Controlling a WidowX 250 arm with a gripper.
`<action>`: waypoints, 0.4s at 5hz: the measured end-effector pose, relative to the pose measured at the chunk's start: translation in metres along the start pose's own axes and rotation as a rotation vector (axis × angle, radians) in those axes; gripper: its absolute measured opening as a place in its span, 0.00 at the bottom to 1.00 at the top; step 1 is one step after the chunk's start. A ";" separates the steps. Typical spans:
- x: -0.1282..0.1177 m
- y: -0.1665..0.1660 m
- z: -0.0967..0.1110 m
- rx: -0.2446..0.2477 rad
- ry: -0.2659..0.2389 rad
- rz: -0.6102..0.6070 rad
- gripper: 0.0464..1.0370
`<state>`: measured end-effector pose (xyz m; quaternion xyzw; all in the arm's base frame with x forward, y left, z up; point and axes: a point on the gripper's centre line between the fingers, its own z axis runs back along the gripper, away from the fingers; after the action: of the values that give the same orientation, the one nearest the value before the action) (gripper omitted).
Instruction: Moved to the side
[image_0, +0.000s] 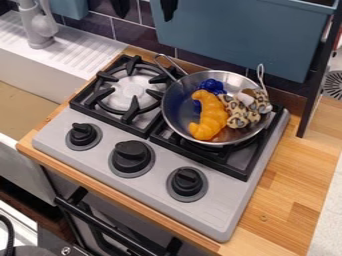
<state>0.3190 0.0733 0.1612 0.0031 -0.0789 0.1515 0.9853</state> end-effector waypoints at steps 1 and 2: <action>-0.004 0.000 -0.011 0.003 0.034 0.005 0.96; -0.004 0.012 -0.019 0.004 0.016 0.078 0.96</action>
<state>0.3149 0.0842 0.1416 0.0009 -0.0706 0.1900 0.9792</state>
